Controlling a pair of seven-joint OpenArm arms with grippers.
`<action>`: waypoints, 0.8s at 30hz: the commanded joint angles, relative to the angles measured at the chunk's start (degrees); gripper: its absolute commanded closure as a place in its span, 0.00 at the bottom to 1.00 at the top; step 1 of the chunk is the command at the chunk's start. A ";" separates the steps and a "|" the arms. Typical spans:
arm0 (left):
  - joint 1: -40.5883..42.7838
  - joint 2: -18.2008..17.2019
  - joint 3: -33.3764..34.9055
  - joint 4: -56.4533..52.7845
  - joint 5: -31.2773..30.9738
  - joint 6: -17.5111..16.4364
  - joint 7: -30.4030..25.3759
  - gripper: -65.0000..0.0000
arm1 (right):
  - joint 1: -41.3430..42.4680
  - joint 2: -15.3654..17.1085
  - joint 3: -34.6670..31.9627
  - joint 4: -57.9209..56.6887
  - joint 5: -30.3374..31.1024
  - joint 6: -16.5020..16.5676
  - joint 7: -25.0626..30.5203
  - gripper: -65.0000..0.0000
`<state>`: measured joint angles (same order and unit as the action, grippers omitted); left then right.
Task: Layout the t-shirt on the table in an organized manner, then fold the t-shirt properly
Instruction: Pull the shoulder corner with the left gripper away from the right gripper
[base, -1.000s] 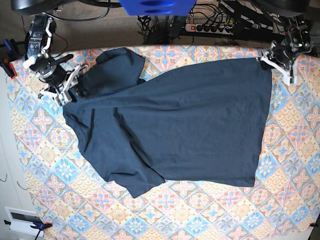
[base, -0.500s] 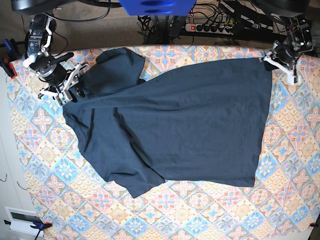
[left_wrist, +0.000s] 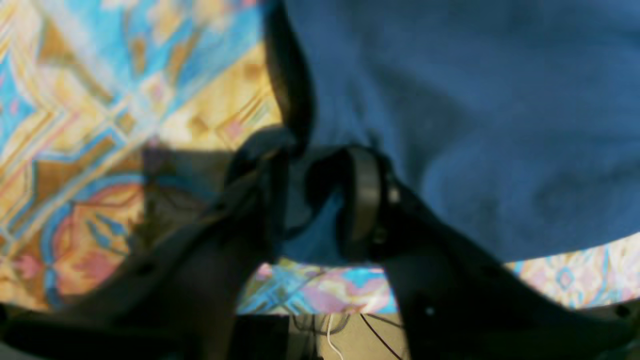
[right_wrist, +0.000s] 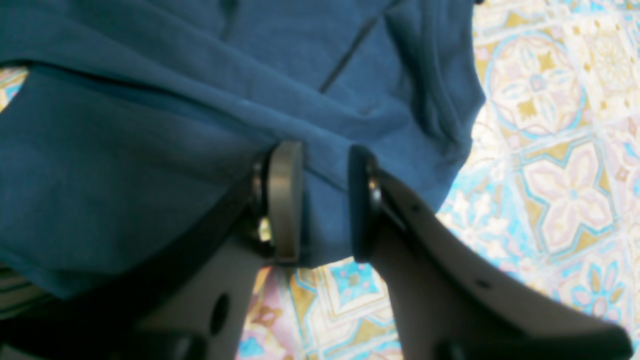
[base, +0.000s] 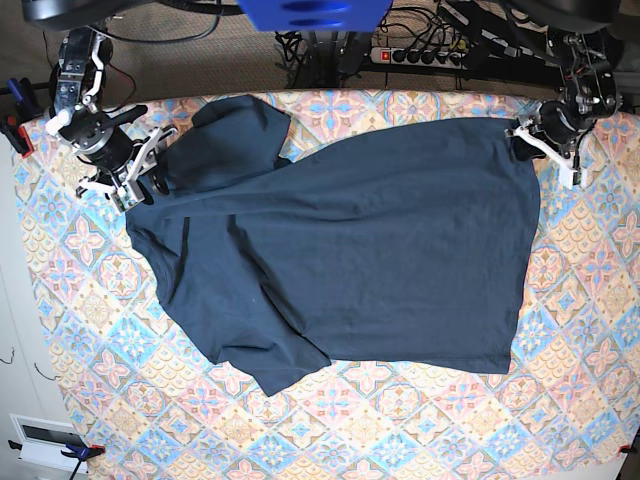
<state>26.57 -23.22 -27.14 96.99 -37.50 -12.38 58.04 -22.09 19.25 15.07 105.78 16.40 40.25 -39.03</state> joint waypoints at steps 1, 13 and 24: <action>-0.15 -1.08 -0.78 0.81 0.00 0.03 -0.33 0.81 | 0.24 0.84 0.53 0.99 0.70 -0.25 1.27 0.76; -2.08 -1.08 -0.51 0.90 -0.09 0.12 -0.41 1.00 | 0.33 0.84 0.53 0.99 0.70 -0.25 1.27 0.76; -2.35 -1.44 -0.60 12.86 -12.22 0.03 0.02 1.00 | 0.50 0.84 0.53 0.82 0.70 -0.25 1.27 0.76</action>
<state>24.29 -23.68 -27.22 108.73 -48.86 -12.16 58.98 -21.93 19.22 15.07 105.75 16.38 40.07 -39.07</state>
